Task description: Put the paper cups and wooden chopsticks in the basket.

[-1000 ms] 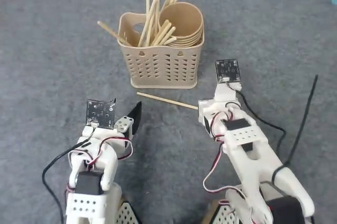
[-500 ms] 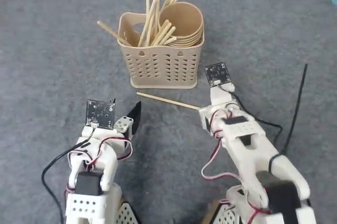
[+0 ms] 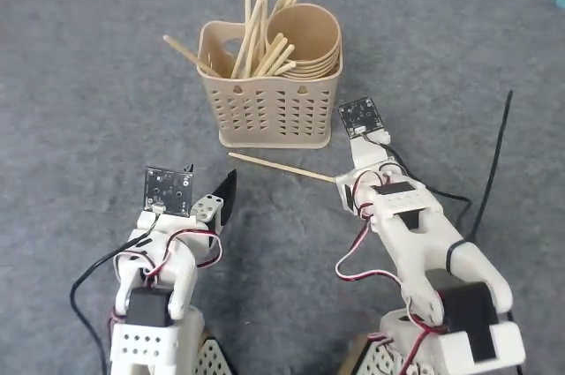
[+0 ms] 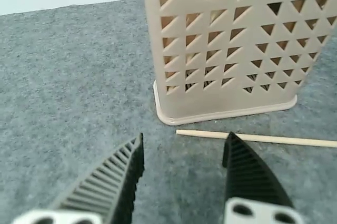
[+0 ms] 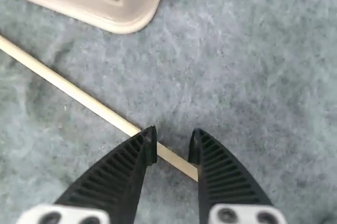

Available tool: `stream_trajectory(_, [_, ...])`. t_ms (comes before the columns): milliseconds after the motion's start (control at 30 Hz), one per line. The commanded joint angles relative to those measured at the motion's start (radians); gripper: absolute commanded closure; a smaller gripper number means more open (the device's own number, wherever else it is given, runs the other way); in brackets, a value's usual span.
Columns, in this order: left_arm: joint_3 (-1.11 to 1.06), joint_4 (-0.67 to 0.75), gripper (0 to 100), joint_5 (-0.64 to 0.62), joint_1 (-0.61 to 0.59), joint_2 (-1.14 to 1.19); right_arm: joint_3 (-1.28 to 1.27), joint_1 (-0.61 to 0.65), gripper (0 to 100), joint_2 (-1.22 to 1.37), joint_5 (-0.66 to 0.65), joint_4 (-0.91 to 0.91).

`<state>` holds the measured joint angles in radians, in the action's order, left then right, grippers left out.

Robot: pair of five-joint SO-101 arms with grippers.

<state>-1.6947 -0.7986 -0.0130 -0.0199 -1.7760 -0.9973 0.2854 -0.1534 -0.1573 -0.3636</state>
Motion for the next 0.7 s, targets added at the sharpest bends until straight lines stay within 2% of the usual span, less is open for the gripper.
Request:
stream_trajectory(0, [0.007, -0.005, 76, 0.008, 0.003, -0.014, 0.069, 0.008, 88.7, -0.008, -0.074, -0.127])
stream_trajectory(133, [0.007, -0.025, 76, 0.009, 0.003, -0.015, 0.097, 0.027, 88.7, -0.004, -0.133, -0.266])
stream_trajectory(300, [0.007, -0.025, 76, 0.009, 0.003, -0.015, 0.094, 0.025, 89.4, 0.002, -0.161, -0.311])
stream_trajectory(400, [0.007, -0.025, 76, 0.009, 0.003, -0.014, 0.071, 0.024, 99.0, -0.007, -0.163, -0.344])
stream_trajectory(467, [0.007, -0.025, 76, 0.009, 0.003, -0.014, 0.058, 0.019, 98.0, -0.008, -0.163, -0.397])
stream_trajectory(600, [0.007, -0.025, 76, 0.009, 0.003, -0.014, 0.061, -0.042, 99.1, -0.041, -0.169, -0.591])
stream_trajectory(667, [0.007, -0.025, 76, 0.009, 0.003, -0.014, 0.038, -0.119, 99.0, -0.102, -0.242, -0.677])
